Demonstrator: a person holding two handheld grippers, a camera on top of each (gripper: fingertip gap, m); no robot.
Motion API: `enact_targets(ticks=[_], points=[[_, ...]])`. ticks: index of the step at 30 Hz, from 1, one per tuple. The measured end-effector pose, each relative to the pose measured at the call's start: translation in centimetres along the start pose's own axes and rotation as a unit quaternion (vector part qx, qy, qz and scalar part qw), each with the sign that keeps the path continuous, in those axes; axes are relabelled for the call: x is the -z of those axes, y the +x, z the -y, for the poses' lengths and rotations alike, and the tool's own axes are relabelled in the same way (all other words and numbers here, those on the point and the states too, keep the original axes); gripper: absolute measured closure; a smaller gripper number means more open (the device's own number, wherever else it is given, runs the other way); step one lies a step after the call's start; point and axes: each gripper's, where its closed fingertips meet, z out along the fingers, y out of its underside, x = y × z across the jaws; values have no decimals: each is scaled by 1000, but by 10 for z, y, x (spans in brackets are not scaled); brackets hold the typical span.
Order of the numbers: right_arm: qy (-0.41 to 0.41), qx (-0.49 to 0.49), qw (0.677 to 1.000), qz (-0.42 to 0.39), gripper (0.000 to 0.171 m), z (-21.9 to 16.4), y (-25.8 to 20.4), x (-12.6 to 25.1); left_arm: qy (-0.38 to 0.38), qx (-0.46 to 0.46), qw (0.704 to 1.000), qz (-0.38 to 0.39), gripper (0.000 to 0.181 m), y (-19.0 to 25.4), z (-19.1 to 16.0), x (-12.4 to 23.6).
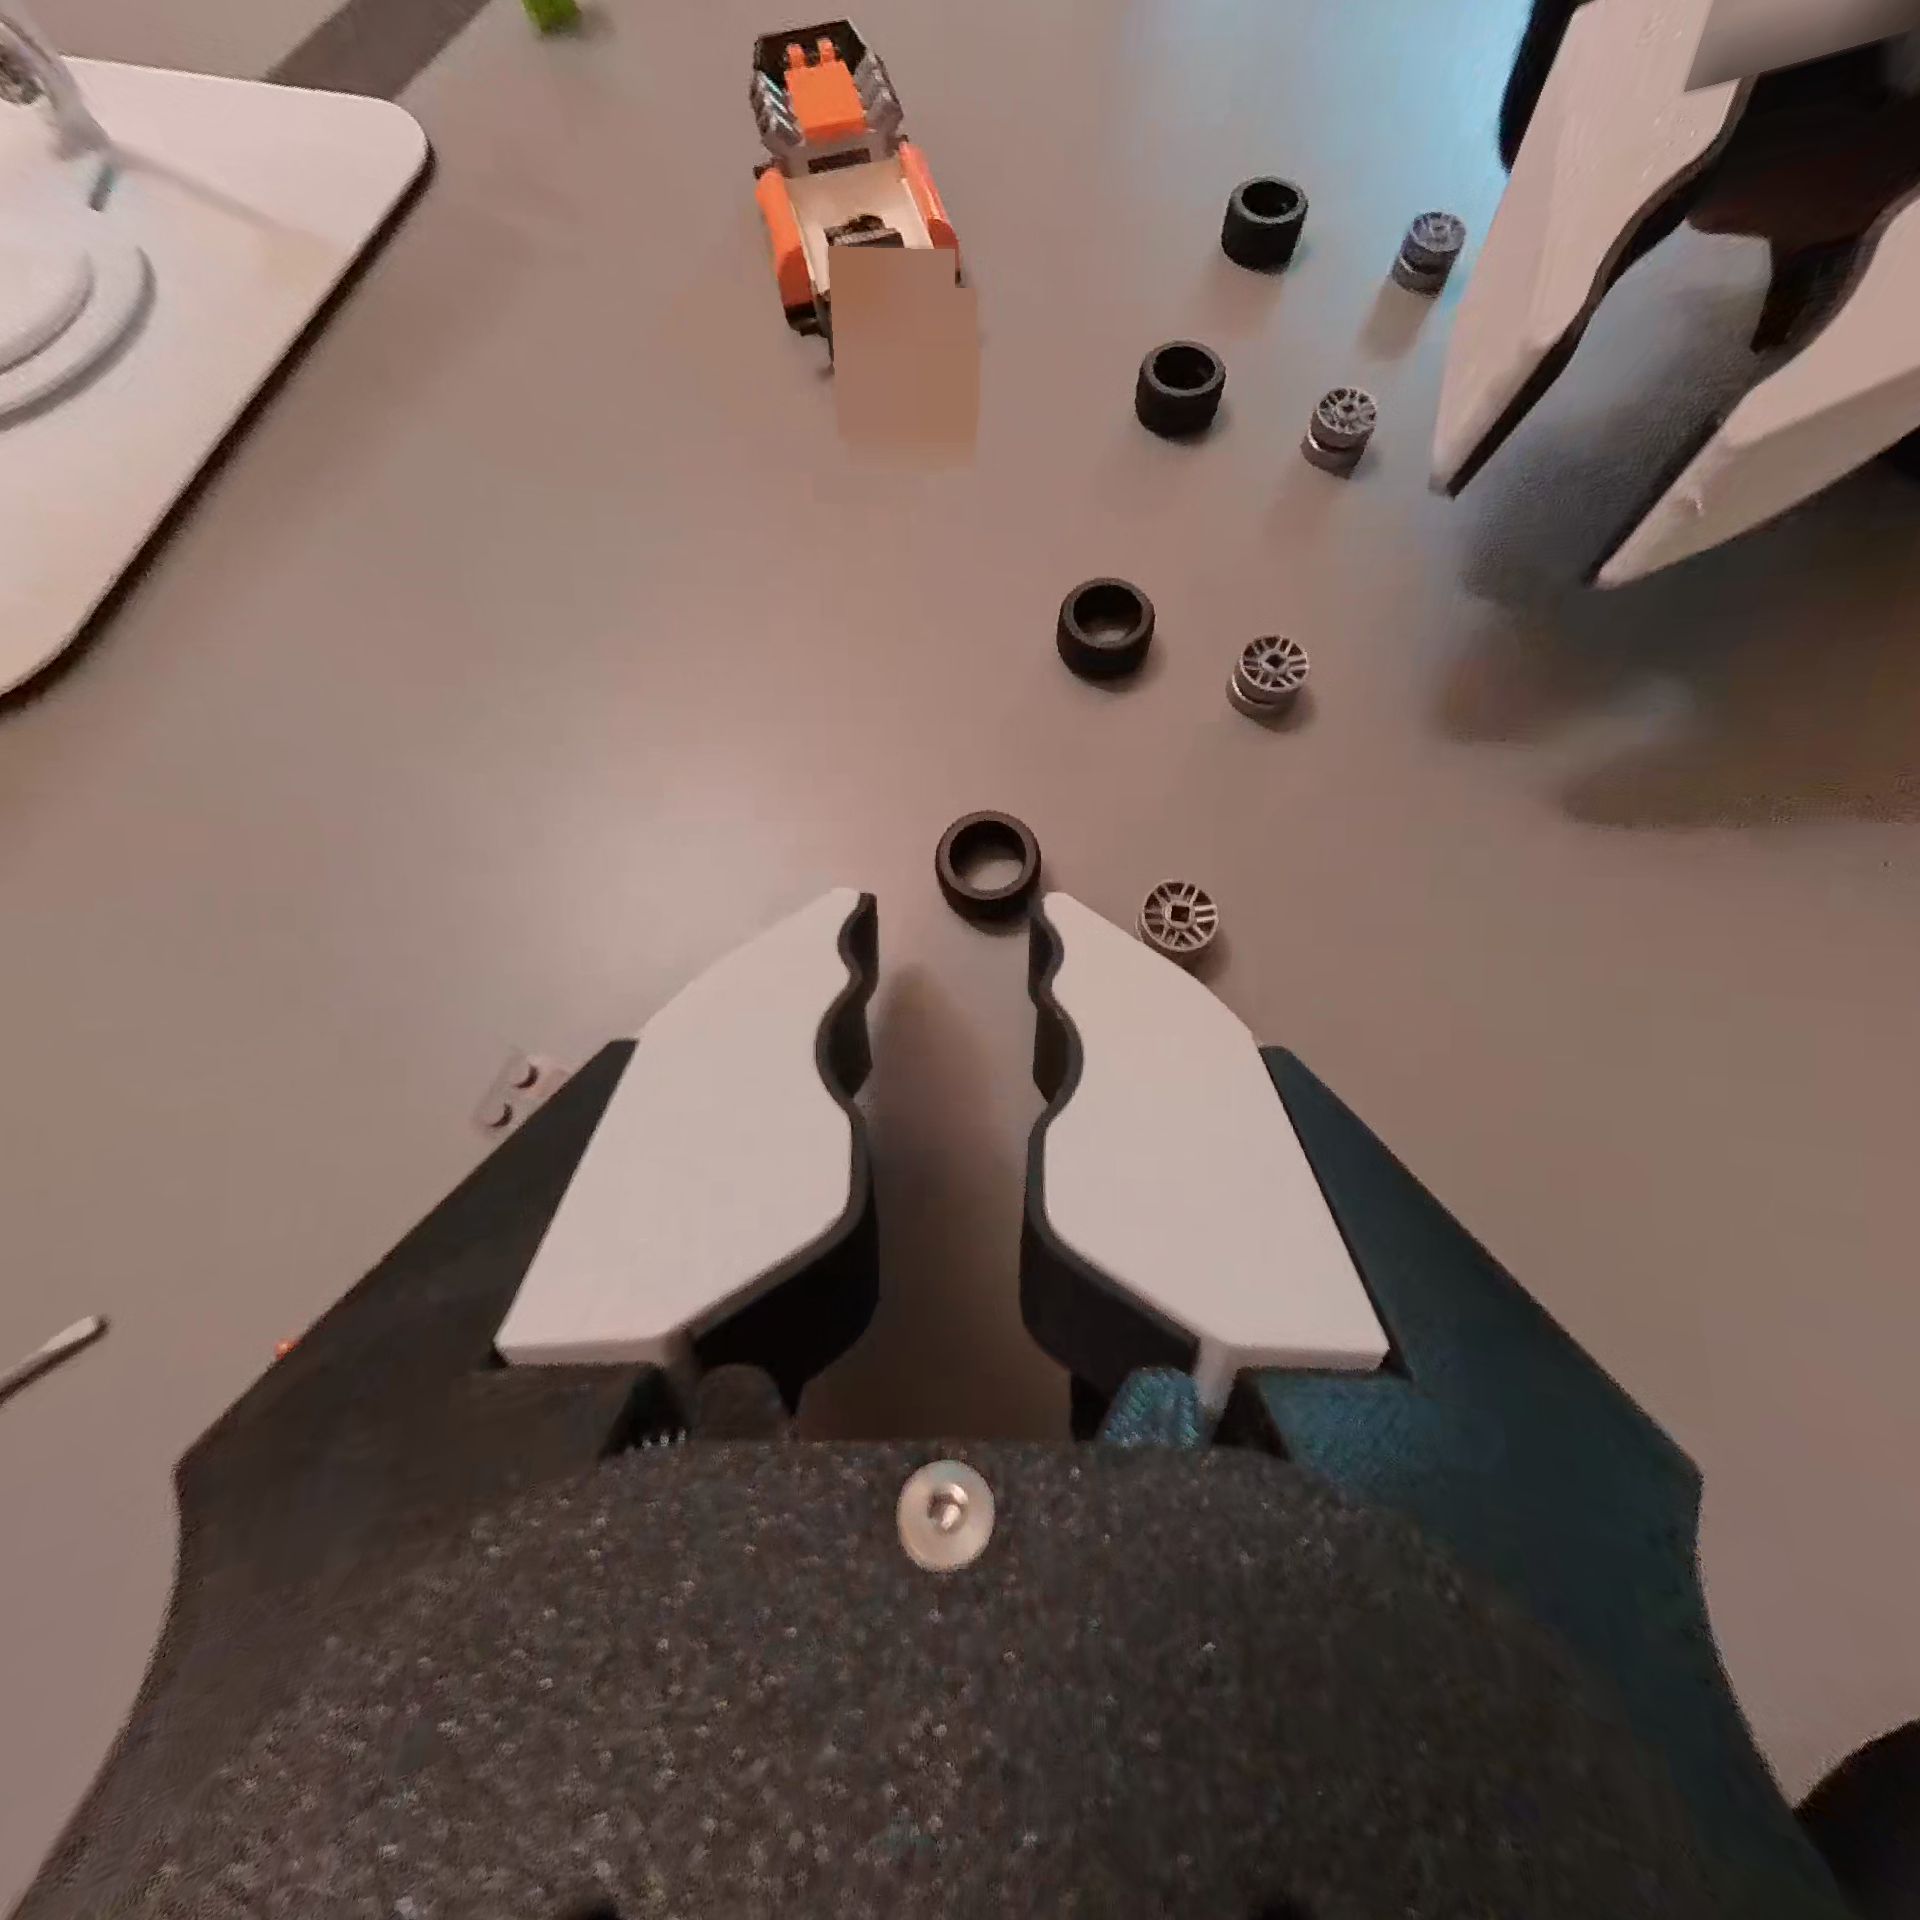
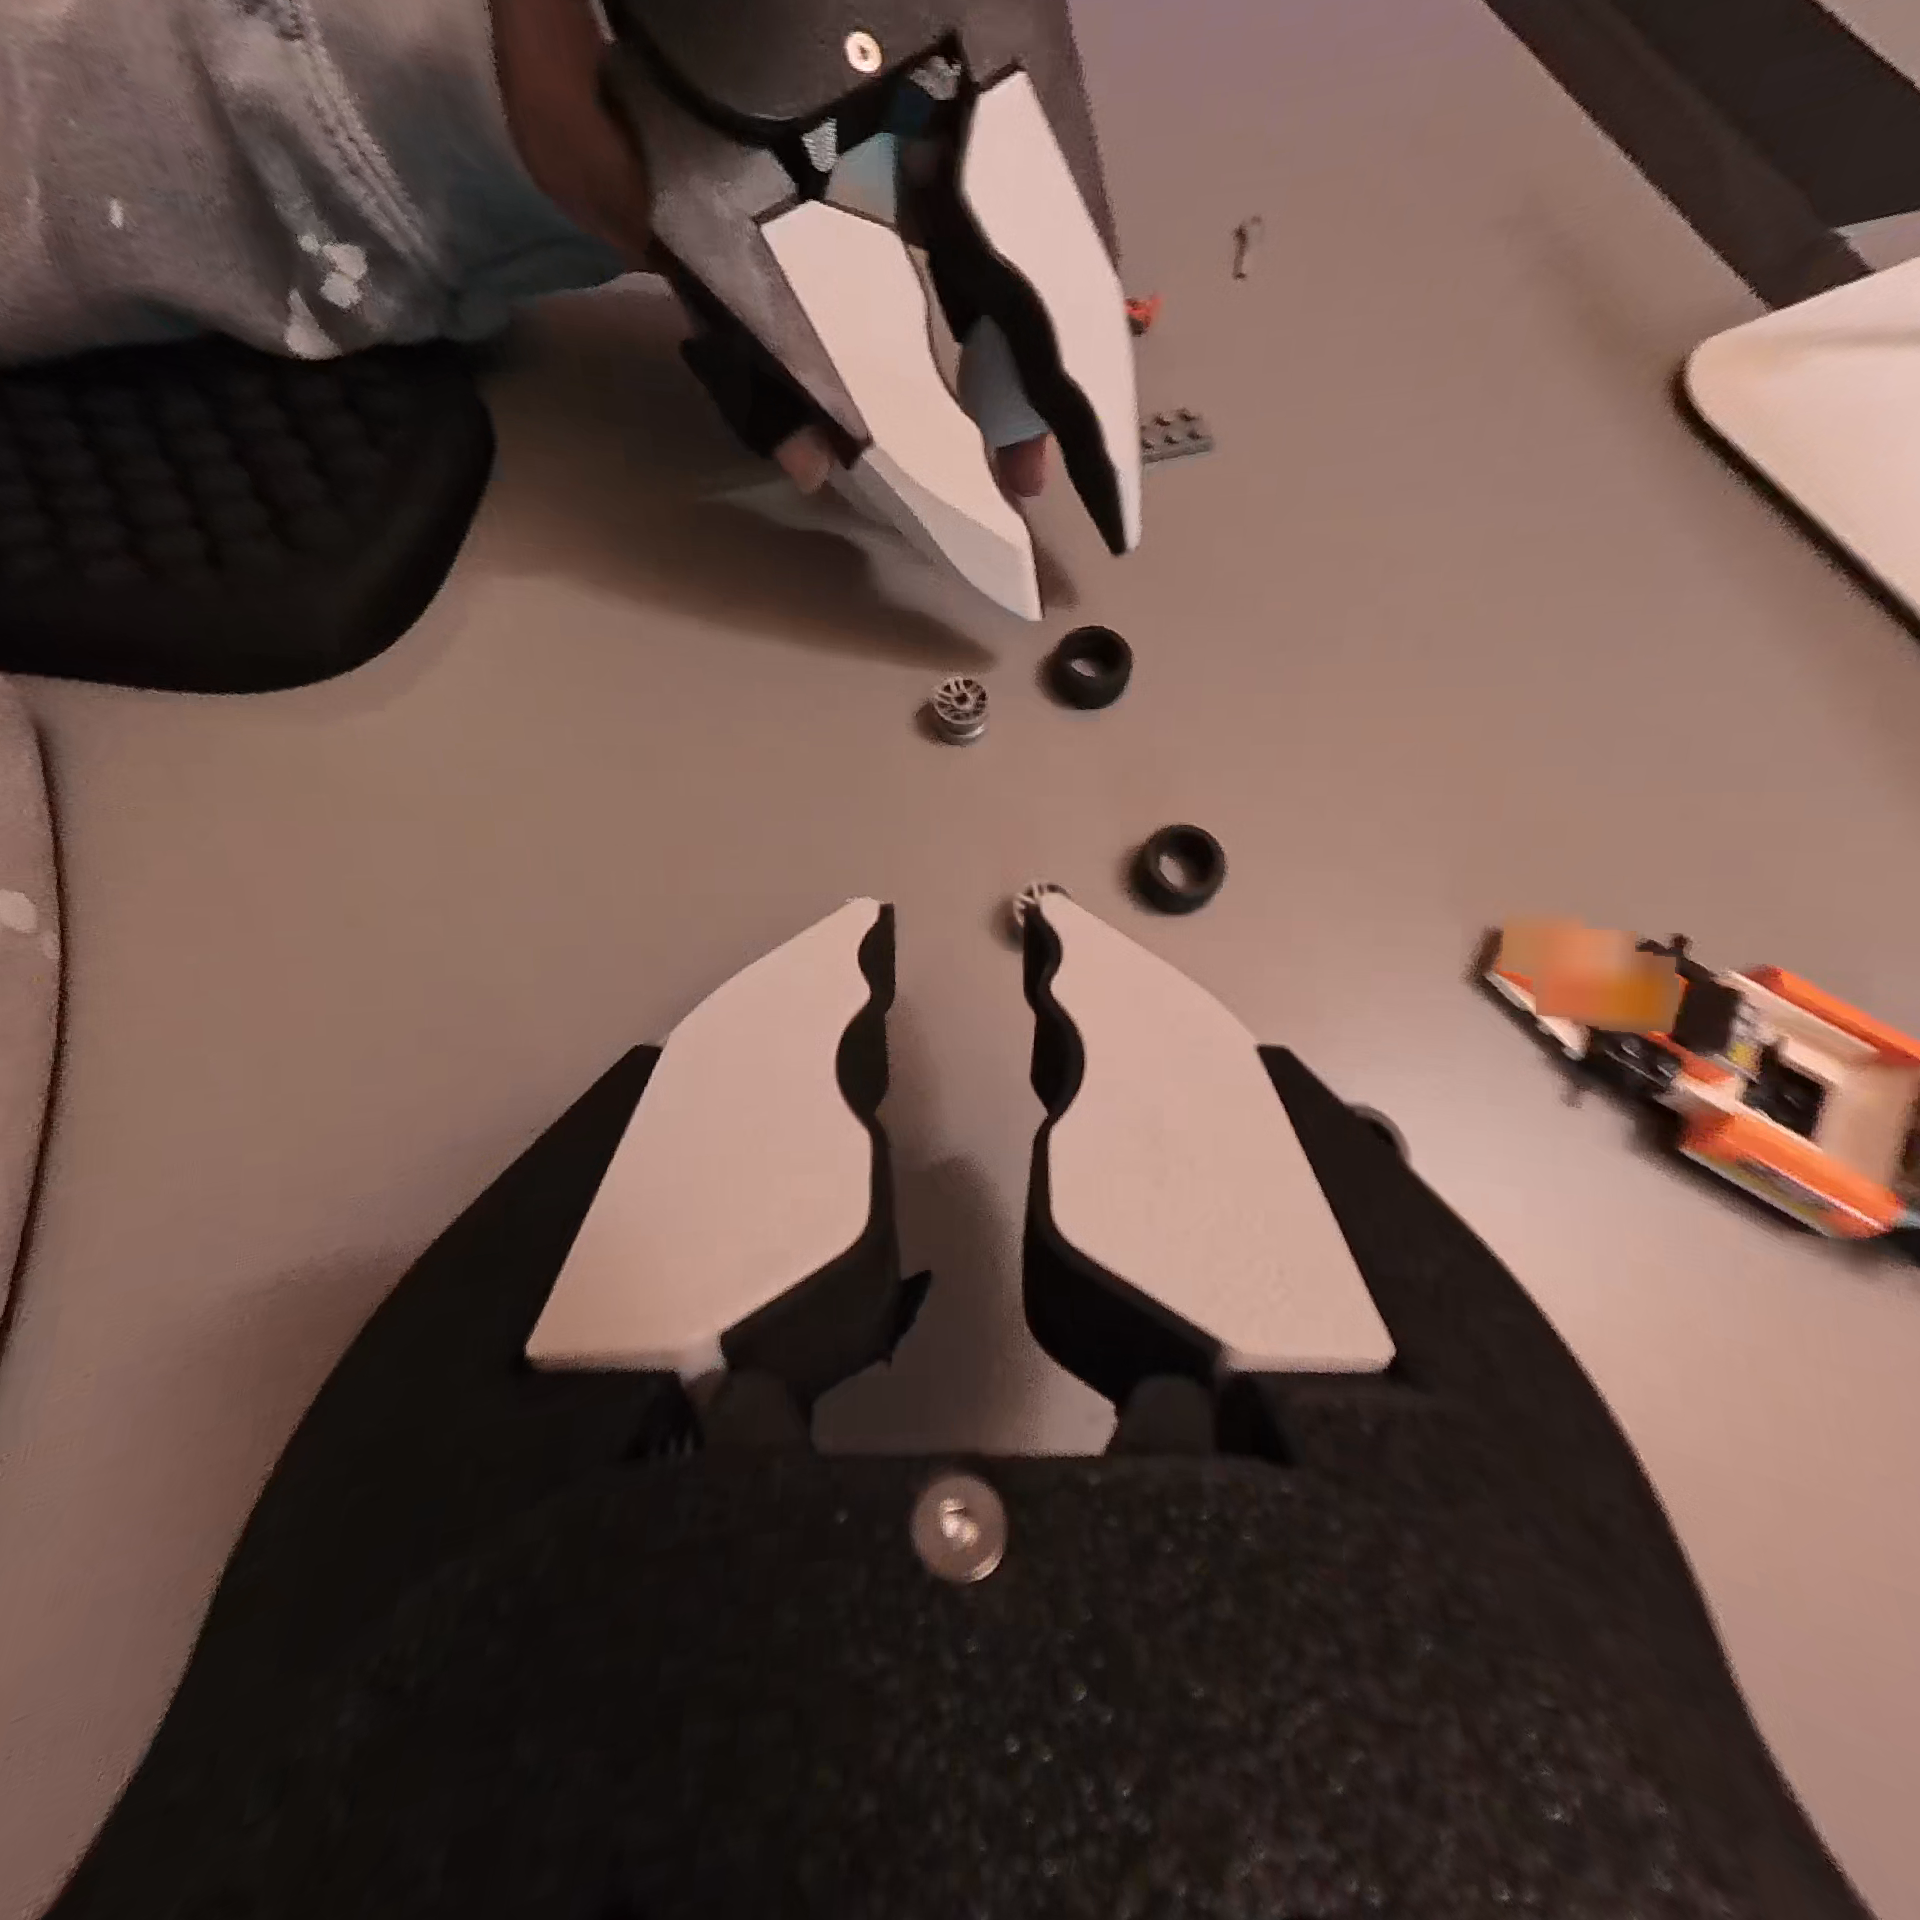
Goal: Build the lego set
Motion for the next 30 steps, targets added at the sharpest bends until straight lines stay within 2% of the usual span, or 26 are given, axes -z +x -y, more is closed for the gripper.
enact_targets(ticks=[14,24,30], points=[[-76,68,994,47,148,15,4,-55,-61,-77,994,-43,158,2,-5,-14],[-93,59,992,69,149,16,11,-66,-46,-105,992,-56,162,1,3,-22],[-100,63,990,83,149,16,4,-70,-40,-115,992,-35,163,5,-1,-6]])
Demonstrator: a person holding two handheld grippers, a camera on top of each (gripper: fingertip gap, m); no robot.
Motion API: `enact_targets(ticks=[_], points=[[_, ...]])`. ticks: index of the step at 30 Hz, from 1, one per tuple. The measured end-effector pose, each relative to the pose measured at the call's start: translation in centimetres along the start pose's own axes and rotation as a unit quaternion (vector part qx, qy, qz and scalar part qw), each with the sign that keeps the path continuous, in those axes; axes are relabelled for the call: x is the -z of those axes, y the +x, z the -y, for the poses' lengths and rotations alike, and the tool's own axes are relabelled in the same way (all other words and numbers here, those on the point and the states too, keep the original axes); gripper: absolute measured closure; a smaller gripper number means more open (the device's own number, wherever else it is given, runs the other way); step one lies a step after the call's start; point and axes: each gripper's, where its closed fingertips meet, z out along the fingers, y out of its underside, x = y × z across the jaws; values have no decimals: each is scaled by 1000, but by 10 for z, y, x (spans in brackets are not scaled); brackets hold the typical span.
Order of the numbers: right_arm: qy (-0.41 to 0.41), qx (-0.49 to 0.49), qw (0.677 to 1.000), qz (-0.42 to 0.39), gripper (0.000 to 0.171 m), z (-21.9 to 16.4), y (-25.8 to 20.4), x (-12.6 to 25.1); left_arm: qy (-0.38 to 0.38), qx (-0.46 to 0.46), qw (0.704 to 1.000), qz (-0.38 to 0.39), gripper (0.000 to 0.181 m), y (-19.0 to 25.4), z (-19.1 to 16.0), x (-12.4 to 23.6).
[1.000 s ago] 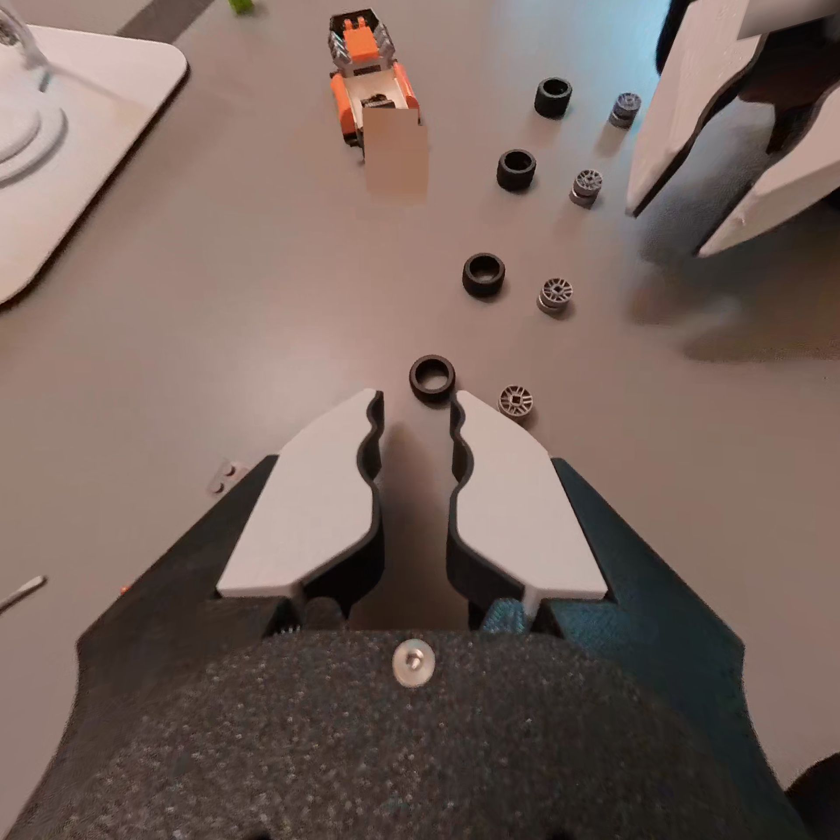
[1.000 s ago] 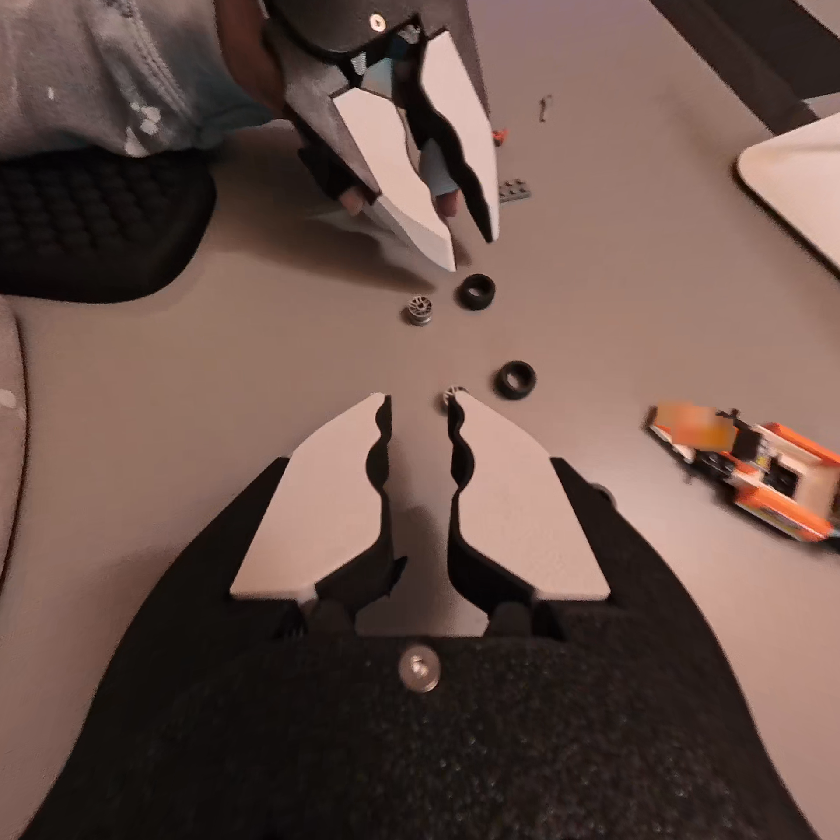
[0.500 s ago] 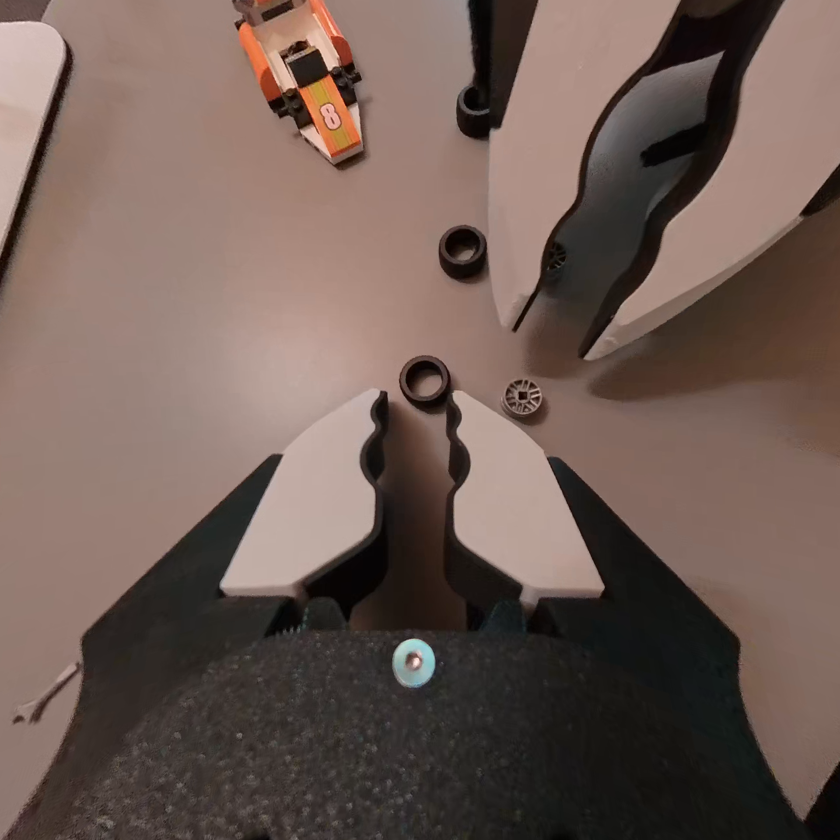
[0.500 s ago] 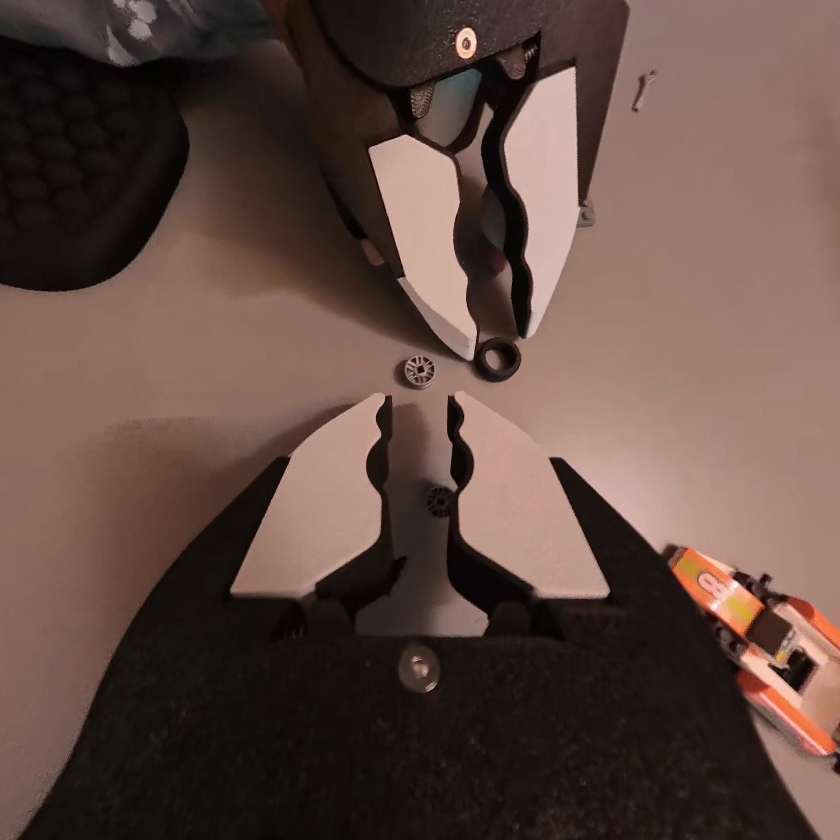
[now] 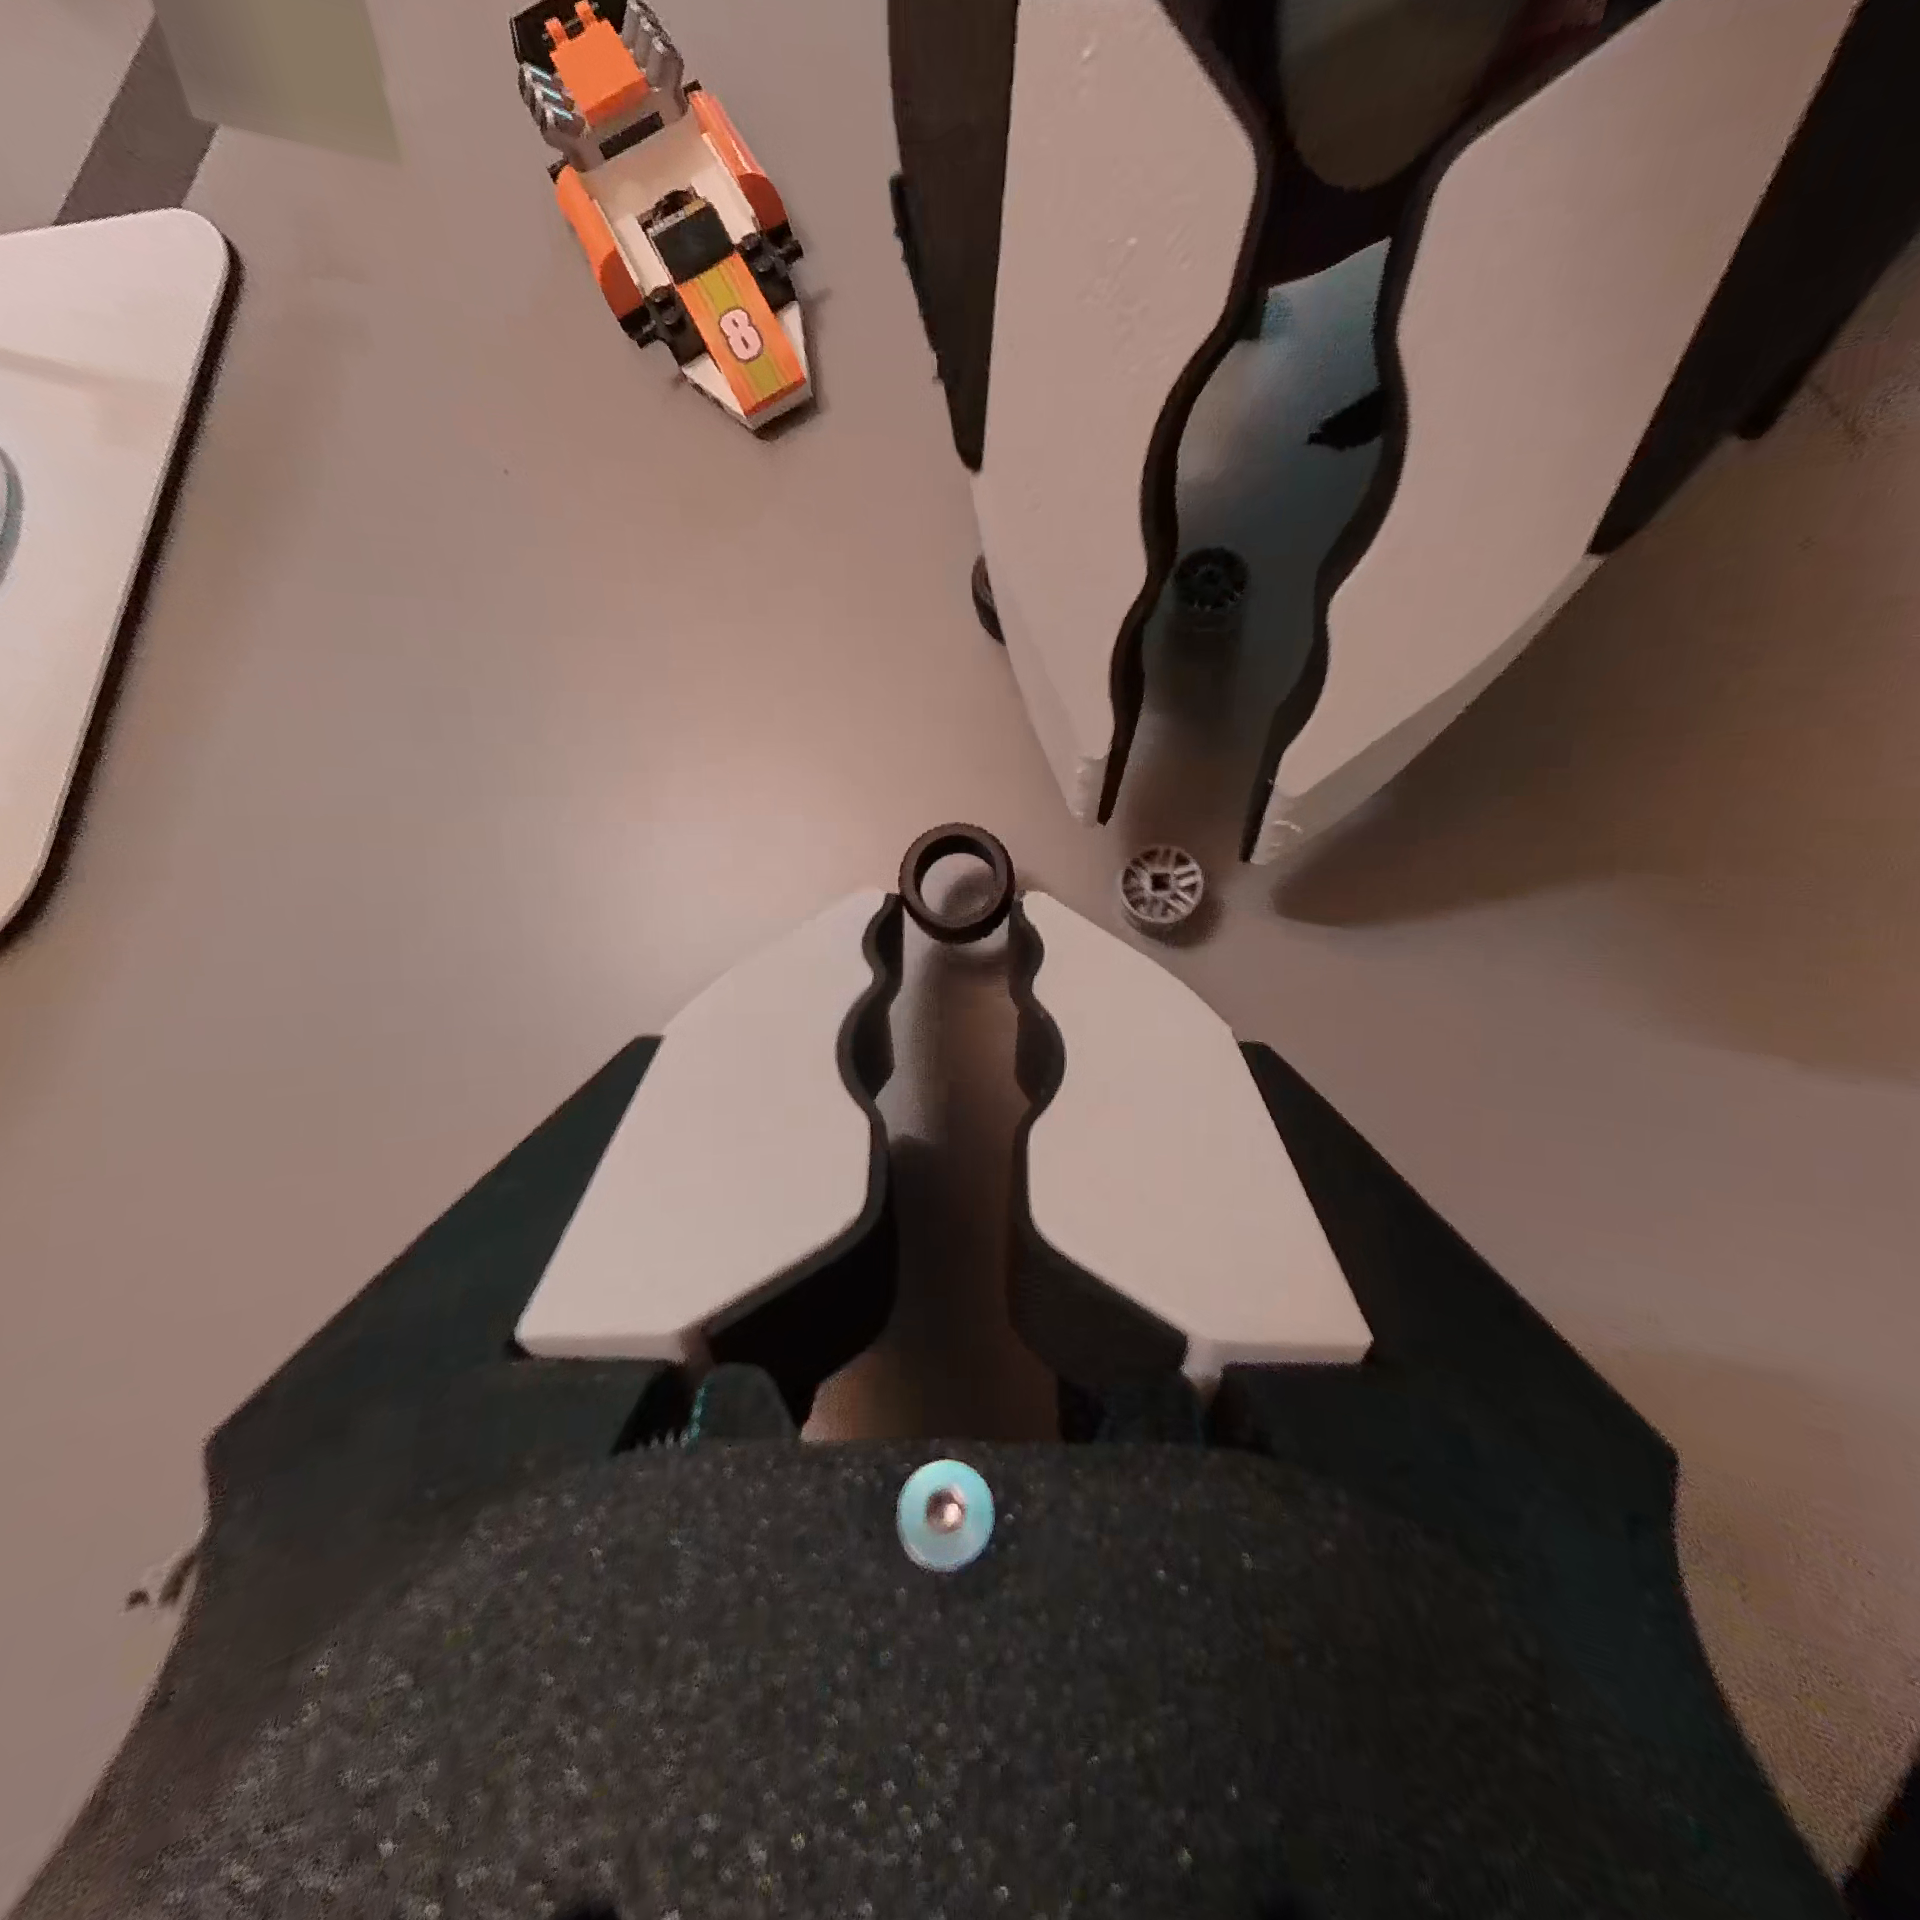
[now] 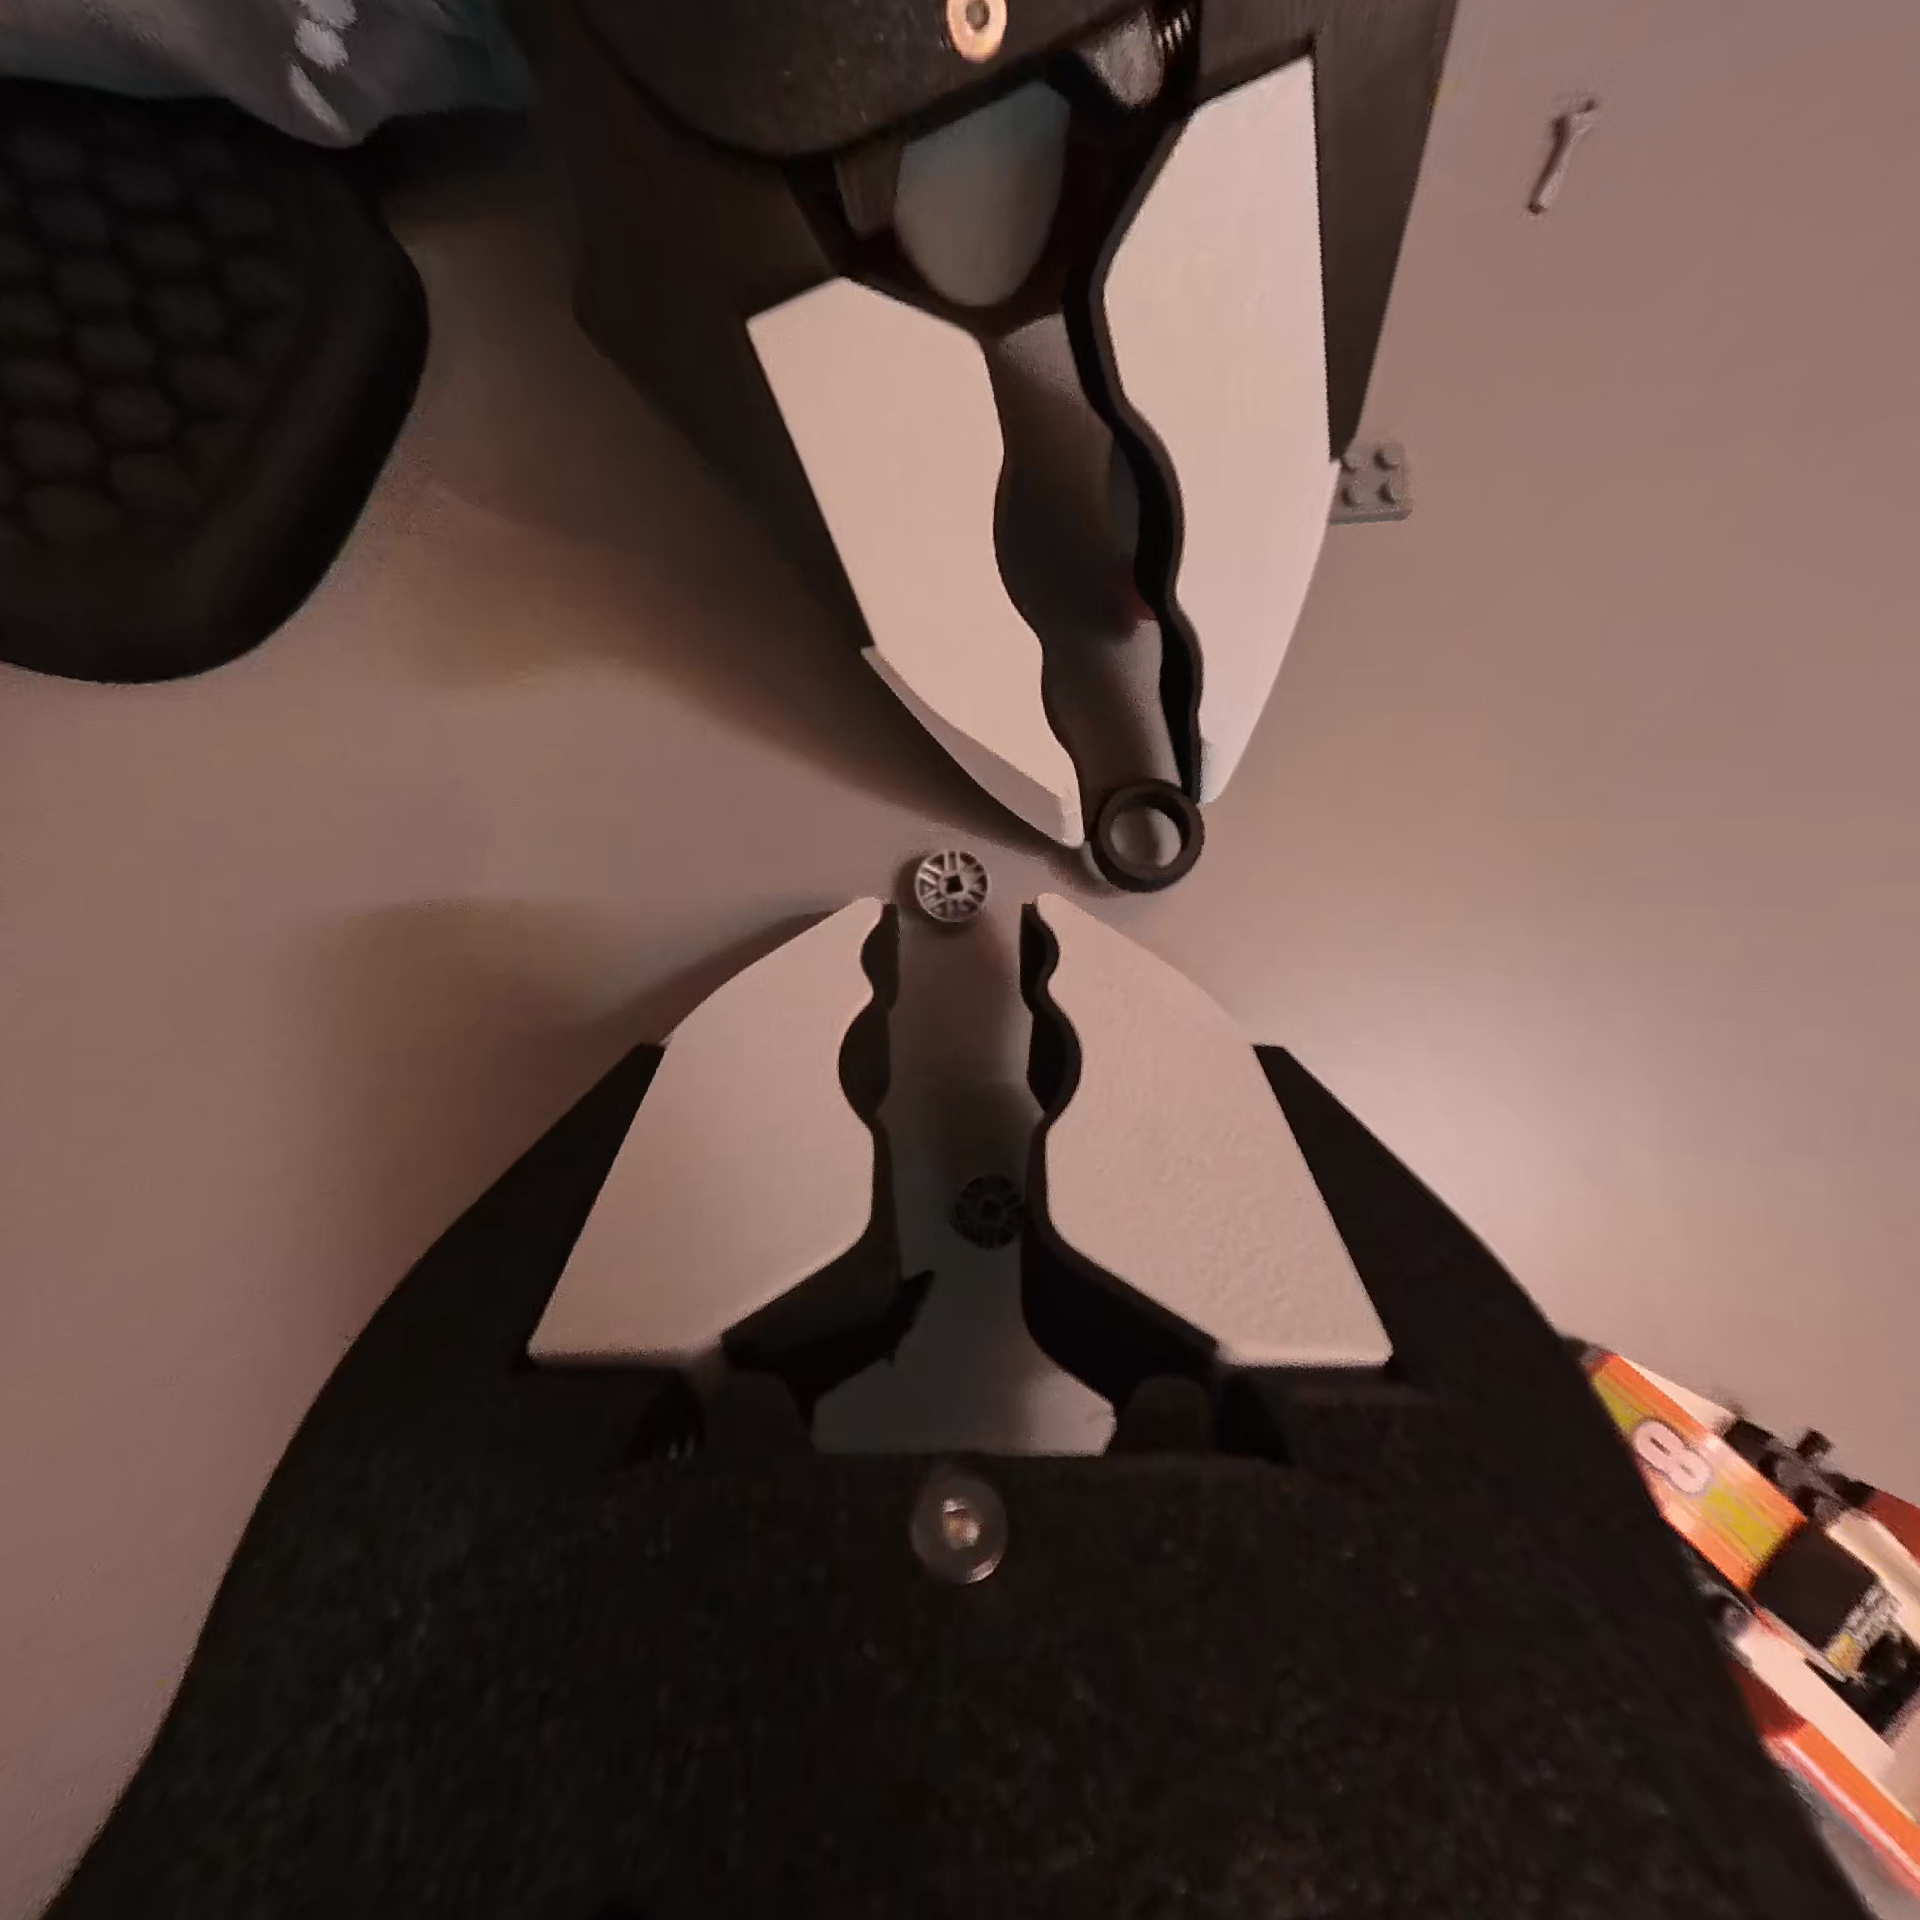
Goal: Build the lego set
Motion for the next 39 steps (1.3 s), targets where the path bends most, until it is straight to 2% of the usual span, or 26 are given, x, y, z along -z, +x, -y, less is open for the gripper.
enact_targets(ticks=[5,7,10,17,24,34,35,36,39], points=[[-20,13,1000,-6,149,1,-1,-9,2,4,1000,4,163,14,-6,13],[-26,20,999,-5,157,0,-2,-11,3,5,1000,5,163,19,-7,16],[-28,24,999,-5,157,-2,-3,-7,0,4,1000,-2,163,25,-10,17],[51,-1,999,-6,157,26,-7,21,12,-10,1000,-22,163,41,0,11],[12,6,1000,1,157,15,-14,7,23,-17,999,-17,164,45,6,12],[8,5,1000,-5,157,12,-13,8,35,-17,999,-18,165,45,7,11],[8,4,1000,-7,157,12,-12,9,36,-17,999,-18,167,45,6,11],[9,4,1000,-8,156,12,-12,9,38,-18,999,-15,181,44,6,11],[7,0,1000,-4,156,10,-11,9,38,-12,999,-18,179,44,5,10]])
